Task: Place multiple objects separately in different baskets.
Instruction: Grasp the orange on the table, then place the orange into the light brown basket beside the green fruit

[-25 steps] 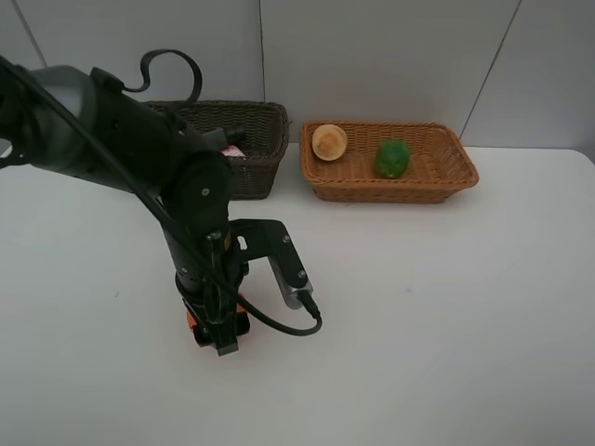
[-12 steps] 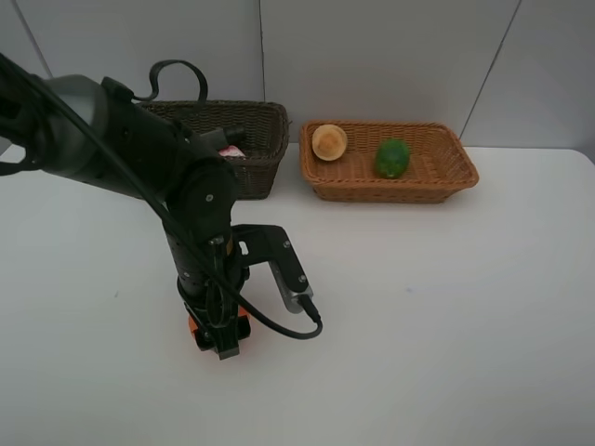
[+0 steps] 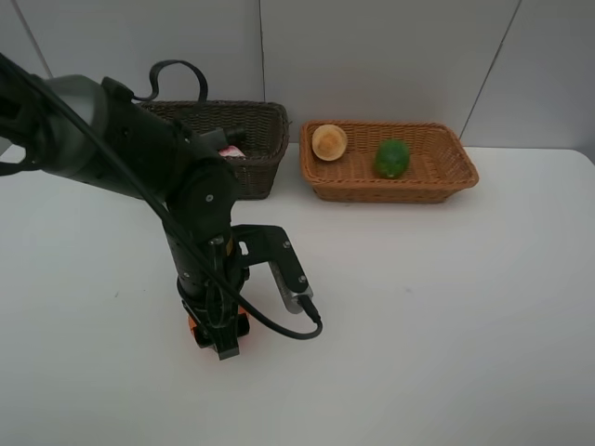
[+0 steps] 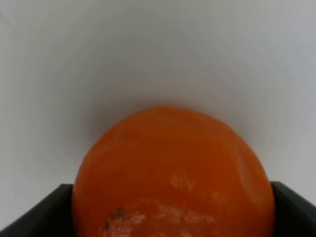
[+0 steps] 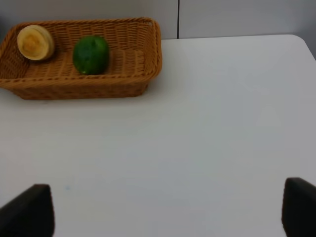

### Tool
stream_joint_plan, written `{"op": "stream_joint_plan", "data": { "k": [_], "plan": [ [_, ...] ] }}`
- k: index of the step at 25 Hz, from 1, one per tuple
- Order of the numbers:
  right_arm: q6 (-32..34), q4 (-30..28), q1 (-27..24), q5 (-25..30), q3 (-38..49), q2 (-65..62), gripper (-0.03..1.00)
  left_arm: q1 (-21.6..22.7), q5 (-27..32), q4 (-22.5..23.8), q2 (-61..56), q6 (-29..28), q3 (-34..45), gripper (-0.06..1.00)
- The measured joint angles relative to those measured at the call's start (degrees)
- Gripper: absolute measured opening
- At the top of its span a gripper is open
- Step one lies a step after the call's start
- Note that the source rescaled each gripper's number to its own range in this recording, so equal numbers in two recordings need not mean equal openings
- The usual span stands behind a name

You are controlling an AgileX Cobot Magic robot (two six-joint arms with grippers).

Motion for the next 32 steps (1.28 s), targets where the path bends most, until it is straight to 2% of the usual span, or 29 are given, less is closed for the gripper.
{"op": "stream_joint_plan", "data": {
  "k": [18, 20, 26, 32],
  "plan": [
    [0.0, 0.0, 0.0, 0.0, 0.0, 0.0, 1.00, 0.0, 1.4, 0.0, 0.0, 0.0, -0.1, 0.91],
    [0.0, 0.0, 0.0, 0.0, 0.0, 0.0, 1.00, 0.0, 3.2, 0.0, 0.0, -0.3, -1.1, 0.91],
    [0.0, 0.0, 0.0, 0.0, 0.0, 0.0, 1.00, 0.0, 13.6, -0.1, 0.0, -5.8, -12.3, 0.91],
    [0.0, 0.0, 0.0, 0.0, 0.0, 0.0, 1.00, 0.1, 16.5, -0.7, 1.0, -13.7, -27.5, 0.91]
  ]
}}
